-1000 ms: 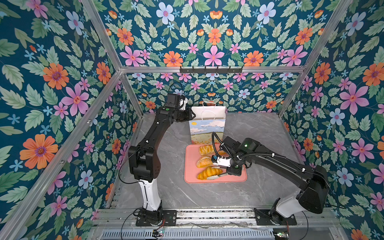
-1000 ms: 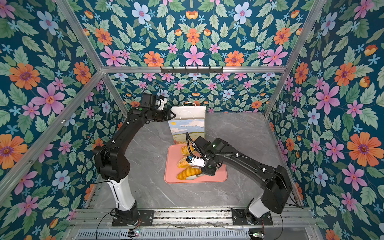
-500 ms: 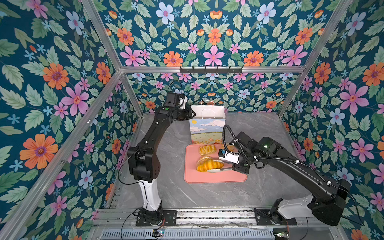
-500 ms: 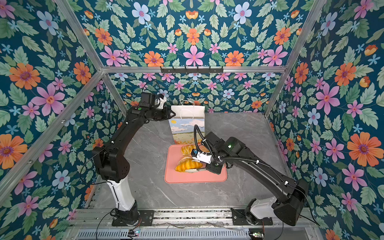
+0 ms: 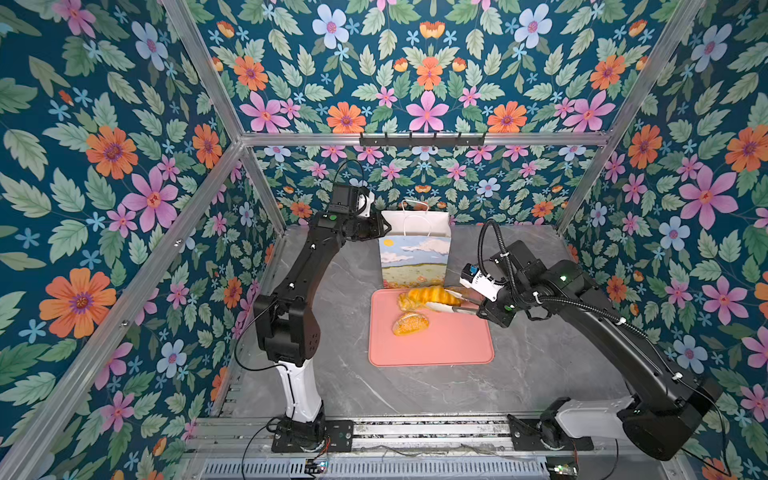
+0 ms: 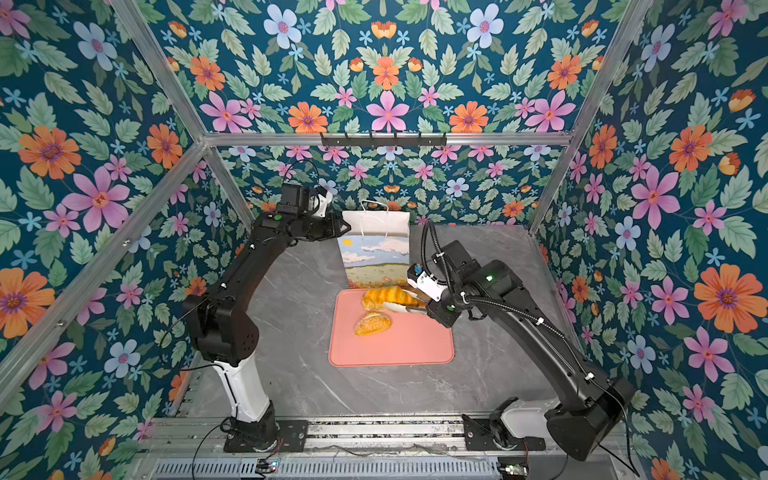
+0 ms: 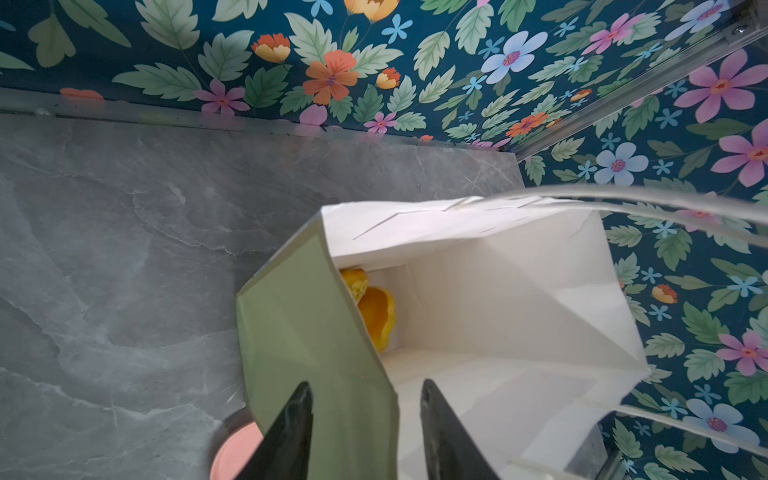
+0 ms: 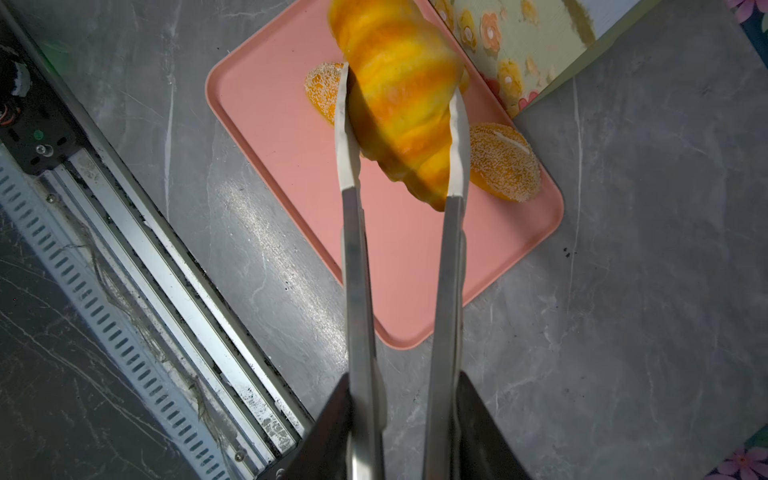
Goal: Place the fake bread into the paper bag
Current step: 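Lift the croissant off the pink tray with the tongs, then carry the croissant in the tongs up toward the paper bag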
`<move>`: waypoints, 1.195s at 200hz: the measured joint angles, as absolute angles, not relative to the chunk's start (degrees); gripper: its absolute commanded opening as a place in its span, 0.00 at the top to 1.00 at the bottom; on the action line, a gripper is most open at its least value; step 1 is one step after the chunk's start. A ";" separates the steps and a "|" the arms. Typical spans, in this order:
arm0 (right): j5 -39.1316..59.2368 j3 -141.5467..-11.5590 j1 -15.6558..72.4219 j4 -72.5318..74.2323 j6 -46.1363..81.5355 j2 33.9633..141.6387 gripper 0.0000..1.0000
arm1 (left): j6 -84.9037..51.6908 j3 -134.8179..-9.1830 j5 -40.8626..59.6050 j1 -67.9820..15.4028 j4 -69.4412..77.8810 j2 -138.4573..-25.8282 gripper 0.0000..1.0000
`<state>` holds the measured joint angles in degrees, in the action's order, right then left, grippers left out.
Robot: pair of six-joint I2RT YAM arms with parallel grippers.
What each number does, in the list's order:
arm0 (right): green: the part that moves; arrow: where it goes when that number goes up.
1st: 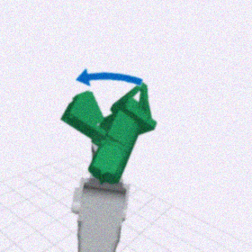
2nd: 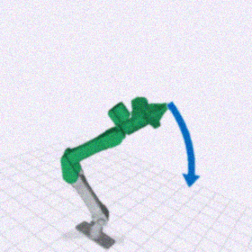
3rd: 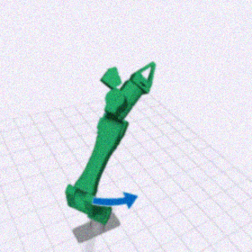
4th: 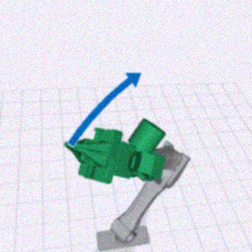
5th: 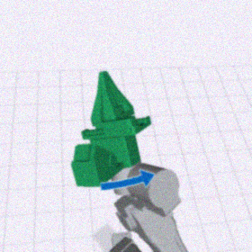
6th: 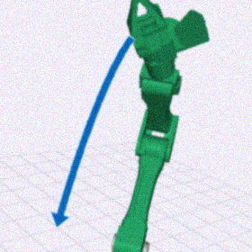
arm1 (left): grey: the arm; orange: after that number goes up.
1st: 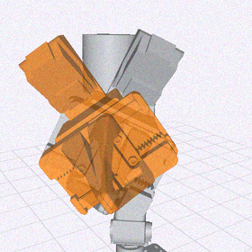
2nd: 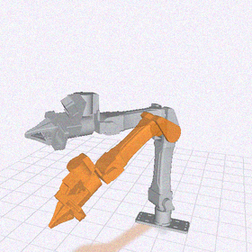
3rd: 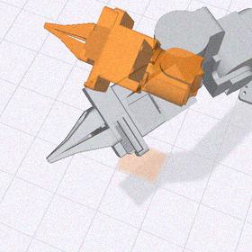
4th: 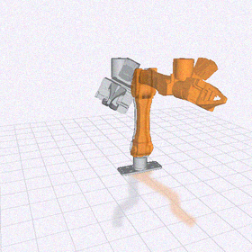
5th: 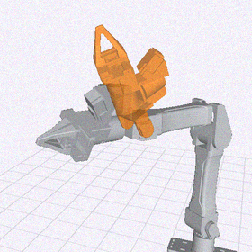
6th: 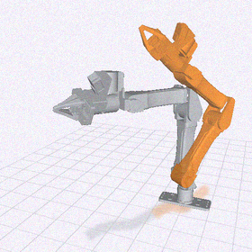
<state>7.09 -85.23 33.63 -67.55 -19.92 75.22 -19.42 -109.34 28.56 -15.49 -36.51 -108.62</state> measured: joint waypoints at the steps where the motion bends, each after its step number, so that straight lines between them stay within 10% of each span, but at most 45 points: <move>1: 7.11 -85.27 33.54 -67.57 -19.88 75.20 0.64 | -19.42 -109.34 28.56 -15.49 -36.51 -108.62 0.53; 239: 9.85 -103.77 14.57 -61.49 -15.53 78.41 0.65 | -17.80 -123.81 18.76 -16.82 -50.11 -114.06 0.56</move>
<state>9.85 -103.77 14.57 -61.49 -15.53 78.41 -17.80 -123.81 18.76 -16.82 -50.11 -114.06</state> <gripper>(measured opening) 0.352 0.438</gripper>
